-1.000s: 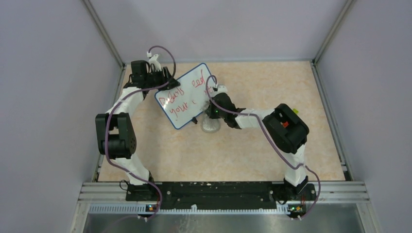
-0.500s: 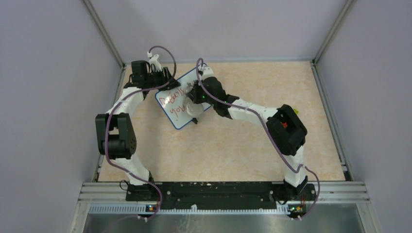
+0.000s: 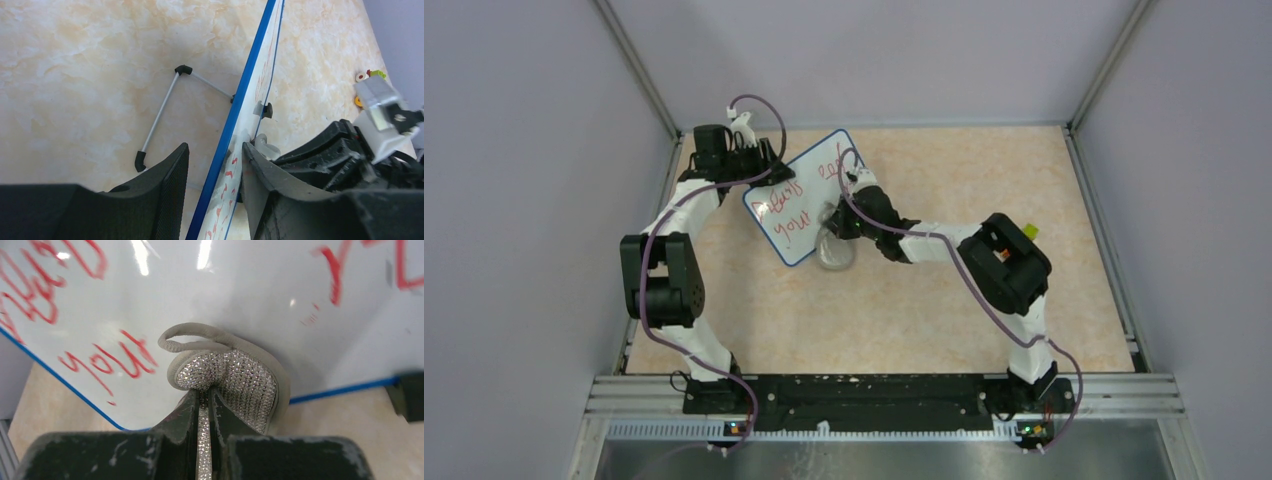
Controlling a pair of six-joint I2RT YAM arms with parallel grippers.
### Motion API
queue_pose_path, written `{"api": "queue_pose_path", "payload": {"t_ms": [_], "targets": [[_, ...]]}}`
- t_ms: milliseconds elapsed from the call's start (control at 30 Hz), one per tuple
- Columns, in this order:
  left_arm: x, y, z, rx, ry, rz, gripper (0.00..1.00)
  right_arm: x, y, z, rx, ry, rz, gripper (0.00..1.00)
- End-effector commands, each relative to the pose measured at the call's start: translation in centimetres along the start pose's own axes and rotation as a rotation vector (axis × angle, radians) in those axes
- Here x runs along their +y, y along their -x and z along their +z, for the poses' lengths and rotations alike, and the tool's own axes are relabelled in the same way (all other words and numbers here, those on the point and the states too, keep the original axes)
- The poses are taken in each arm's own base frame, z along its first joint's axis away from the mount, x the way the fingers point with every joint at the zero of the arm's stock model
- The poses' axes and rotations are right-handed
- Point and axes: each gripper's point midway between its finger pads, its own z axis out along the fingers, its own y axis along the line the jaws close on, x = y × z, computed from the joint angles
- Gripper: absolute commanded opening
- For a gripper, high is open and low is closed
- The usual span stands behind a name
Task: Erase the whiteboard
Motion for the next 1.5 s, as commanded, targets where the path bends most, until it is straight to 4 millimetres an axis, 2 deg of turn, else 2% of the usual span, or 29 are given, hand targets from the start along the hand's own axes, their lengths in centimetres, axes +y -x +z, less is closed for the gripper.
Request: {"api": "queue_pose_path", "payload": {"t_ms": [0,100,167,267,300,433,600,667,733,800,967,1167,1300,1367,1467], "targets": [[-1.6,0.3,-0.2,0.004,-0.047,0.014,0.34,-6.6,-3.4,-2.0,0.088,-0.154,0.061,0.00],[-1.5,0.2,-0.2,0.007,-0.042,0.017,0.34,-7.2,-2.5,-2.7,0.086,-0.170,0.051,0.00],[-1.5,0.3,-0.3,0.007,-0.041,0.019,0.33,-6.4,-1.2,-2.9,0.067,-0.154,0.027,0.00],[-1.5,0.3,-0.3,0.007,-0.040,0.019,0.34,-4.4,1.6,-2.9,0.021,-0.118,0.005,0.00],[-1.5,0.2,-0.2,0.009,-0.043,0.017,0.34,-2.7,3.8,-2.7,-0.021,-0.086,-0.010,0.00],[-1.6,0.2,-0.2,0.009,-0.046,0.016,0.34,-0.7,7.3,-1.2,-0.081,-0.050,-0.006,0.00],[-1.5,0.1,-0.2,0.012,-0.046,0.016,0.33,3.0,10.0,0.5,-0.122,0.040,-0.010,0.00],[-1.5,0.1,-0.2,0.013,-0.047,0.014,0.34,4.3,10.4,1.3,-0.124,0.058,-0.025,0.00],[-1.5,0.1,-0.2,0.014,-0.047,0.016,0.33,4.5,10.0,2.1,-0.112,0.062,-0.028,0.00],[-1.5,0.1,-0.2,0.015,-0.045,0.017,0.34,3.9,9.3,2.7,-0.098,0.048,-0.015,0.00],[-1.5,0.2,-0.3,0.014,-0.043,0.020,0.34,0.5,6.2,3.1,-0.048,-0.005,0.045,0.00],[-1.3,0.1,-0.3,0.018,-0.028,0.021,0.33,-5.4,1.7,1.0,0.019,-0.103,0.107,0.00],[-1.3,0.2,-0.3,0.019,-0.031,0.019,0.33,-8.0,-0.8,-1.0,0.065,-0.162,0.108,0.00],[-1.3,0.2,-0.3,0.018,-0.031,0.021,0.33,-8.5,-0.9,-1.8,0.065,-0.179,0.095,0.00],[-1.3,0.1,-0.2,0.020,-0.033,0.020,0.33,-8.0,0.2,-2.6,0.049,-0.178,0.072,0.00]]}}
